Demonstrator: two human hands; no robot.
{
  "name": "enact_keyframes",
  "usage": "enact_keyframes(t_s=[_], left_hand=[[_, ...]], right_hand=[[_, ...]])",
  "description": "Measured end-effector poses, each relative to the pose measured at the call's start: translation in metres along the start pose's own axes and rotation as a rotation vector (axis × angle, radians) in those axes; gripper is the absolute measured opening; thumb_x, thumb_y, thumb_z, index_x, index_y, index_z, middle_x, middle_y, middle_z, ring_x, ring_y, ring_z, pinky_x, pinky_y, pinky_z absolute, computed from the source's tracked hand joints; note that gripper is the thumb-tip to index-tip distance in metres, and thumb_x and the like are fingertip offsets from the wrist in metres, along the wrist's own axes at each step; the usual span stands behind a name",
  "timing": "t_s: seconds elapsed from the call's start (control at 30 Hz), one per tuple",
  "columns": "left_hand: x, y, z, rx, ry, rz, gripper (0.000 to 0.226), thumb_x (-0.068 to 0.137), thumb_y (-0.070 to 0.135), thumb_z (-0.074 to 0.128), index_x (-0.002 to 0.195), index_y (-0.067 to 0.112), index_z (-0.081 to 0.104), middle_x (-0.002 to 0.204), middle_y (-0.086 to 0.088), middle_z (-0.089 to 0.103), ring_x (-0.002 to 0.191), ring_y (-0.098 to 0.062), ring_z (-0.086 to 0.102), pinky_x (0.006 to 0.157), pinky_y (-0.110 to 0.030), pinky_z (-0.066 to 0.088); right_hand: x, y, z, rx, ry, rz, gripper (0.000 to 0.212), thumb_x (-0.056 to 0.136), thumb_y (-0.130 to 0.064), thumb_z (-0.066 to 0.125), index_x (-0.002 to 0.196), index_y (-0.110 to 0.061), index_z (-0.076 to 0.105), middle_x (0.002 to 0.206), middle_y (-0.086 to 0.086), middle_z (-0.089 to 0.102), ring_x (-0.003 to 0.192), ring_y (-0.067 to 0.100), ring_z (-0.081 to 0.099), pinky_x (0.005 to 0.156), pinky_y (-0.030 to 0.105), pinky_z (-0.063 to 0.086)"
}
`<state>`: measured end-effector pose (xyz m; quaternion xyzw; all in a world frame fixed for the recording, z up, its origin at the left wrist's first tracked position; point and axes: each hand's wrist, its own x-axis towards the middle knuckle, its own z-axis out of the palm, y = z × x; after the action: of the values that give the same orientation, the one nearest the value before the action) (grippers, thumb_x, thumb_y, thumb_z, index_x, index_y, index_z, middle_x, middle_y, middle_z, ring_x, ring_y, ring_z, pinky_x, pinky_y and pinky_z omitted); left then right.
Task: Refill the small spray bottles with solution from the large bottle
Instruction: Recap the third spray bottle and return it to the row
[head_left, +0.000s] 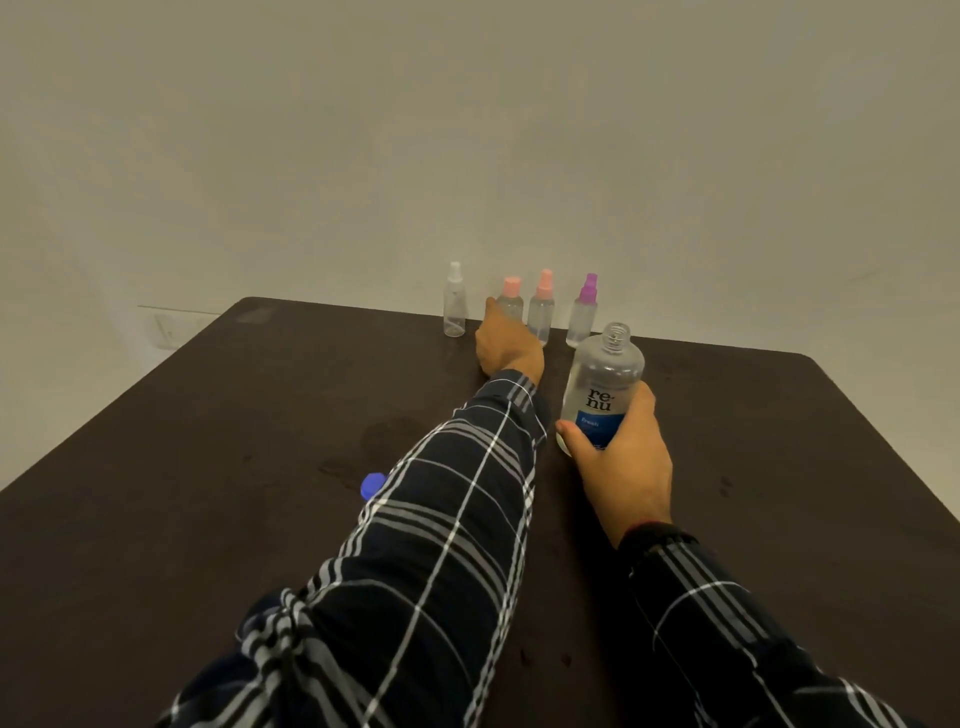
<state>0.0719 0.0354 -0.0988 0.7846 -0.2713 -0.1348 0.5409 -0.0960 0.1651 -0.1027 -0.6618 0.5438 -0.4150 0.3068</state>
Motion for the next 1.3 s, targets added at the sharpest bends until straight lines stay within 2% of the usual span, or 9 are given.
enact_keyframes(t_s=[0.13,0.3,0.47,0.6,0.7,0.83,0.93,1.13,1.3], left_hand=[[-0.004,0.001,0.0,0.06,-0.018,-0.015,0.052,0.105,0.014,0.042,0.156,0.019,0.031,0.136,-0.016,0.06,0.125,-0.035,0.057,0.099,-0.045,0.049],[-0.011,0.005,-0.001,0.065,-0.052,-0.032,0.064,0.103,0.009,0.046,0.159,0.017,0.017,0.145,-0.015,0.053,0.13,-0.034,0.054,0.101,-0.044,0.048],[-0.042,0.005,-0.017,0.056,-0.071,-0.016,0.068,0.102,0.005,0.045,0.16,0.014,0.011,0.163,-0.008,0.029,0.136,-0.032,0.048,0.105,-0.043,0.045],[-0.08,-0.017,-0.05,0.117,-0.115,0.069,0.074,0.096,0.003,0.052,0.16,0.018,0.017,0.15,-0.012,0.048,0.13,-0.032,0.053,0.103,-0.044,0.049],[-0.104,-0.036,-0.089,0.178,-0.172,0.151,0.068,0.096,0.005,0.049,0.158,0.02,0.027,0.144,-0.012,0.055,0.128,-0.03,0.055,0.104,-0.041,0.049],[-0.113,-0.053,-0.151,0.366,-0.158,0.274,0.05,0.1,0.017,0.049,0.149,0.022,0.045,0.143,-0.005,0.057,0.128,-0.024,0.056,0.103,-0.038,0.049],[-0.112,-0.058,-0.191,0.551,-0.098,0.355,0.043,0.1,0.032,0.051,0.143,0.025,0.052,0.138,0.0,0.06,0.125,-0.023,0.058,0.099,-0.039,0.05],[-0.117,-0.063,-0.234,0.583,-0.071,0.406,0.035,0.098,0.04,0.055,0.129,0.025,0.061,0.124,0.003,0.066,0.114,-0.02,0.063,0.093,-0.038,0.053],[-0.105,-0.077,-0.252,0.607,-0.153,0.317,0.031,0.1,0.039,0.051,0.126,0.028,0.062,0.121,0.001,0.067,0.109,-0.02,0.062,0.091,-0.04,0.054]], right_hand=[[-0.001,0.0,0.001,0.0,-0.002,0.012,0.068,0.081,-0.032,0.08,0.134,-0.031,0.038,0.135,-0.007,0.054,0.125,0.017,0.054,0.102,0.036,0.045],[-0.001,-0.001,0.001,-0.004,-0.004,0.029,0.066,0.081,-0.03,0.079,0.134,-0.03,0.039,0.136,-0.006,0.054,0.126,0.019,0.053,0.103,0.038,0.045],[-0.002,-0.004,-0.002,-0.027,-0.02,0.033,0.065,0.081,-0.029,0.08,0.133,-0.027,0.039,0.136,-0.002,0.055,0.126,0.022,0.054,0.102,0.039,0.045],[-0.005,-0.005,-0.003,-0.055,-0.005,0.013,0.067,0.08,-0.032,0.081,0.132,-0.024,0.04,0.133,0.001,0.056,0.122,0.025,0.056,0.1,0.039,0.047],[-0.008,-0.007,-0.004,-0.058,0.005,-0.002,0.068,0.079,-0.032,0.082,0.132,-0.021,0.041,0.131,0.002,0.057,0.12,0.025,0.058,0.096,0.037,0.047],[-0.012,-0.011,-0.009,-0.072,-0.03,0.013,0.067,0.08,-0.032,0.081,0.132,-0.018,0.041,0.131,0.005,0.057,0.119,0.029,0.058,0.096,0.041,0.048],[-0.021,-0.015,-0.013,-0.089,-0.048,0.029,0.066,0.08,-0.032,0.081,0.129,-0.017,0.041,0.13,0.007,0.057,0.119,0.031,0.058,0.096,0.043,0.048],[-0.046,-0.019,-0.026,-0.088,-0.093,0.053,0.067,0.08,-0.029,0.082,0.131,-0.017,0.04,0.133,0.007,0.057,0.121,0.031,0.057,0.101,0.046,0.048],[-0.058,-0.021,-0.033,-0.098,-0.114,0.058,0.068,0.081,-0.026,0.081,0.133,-0.015,0.039,0.134,0.008,0.057,0.123,0.032,0.056,0.102,0.046,0.046]])
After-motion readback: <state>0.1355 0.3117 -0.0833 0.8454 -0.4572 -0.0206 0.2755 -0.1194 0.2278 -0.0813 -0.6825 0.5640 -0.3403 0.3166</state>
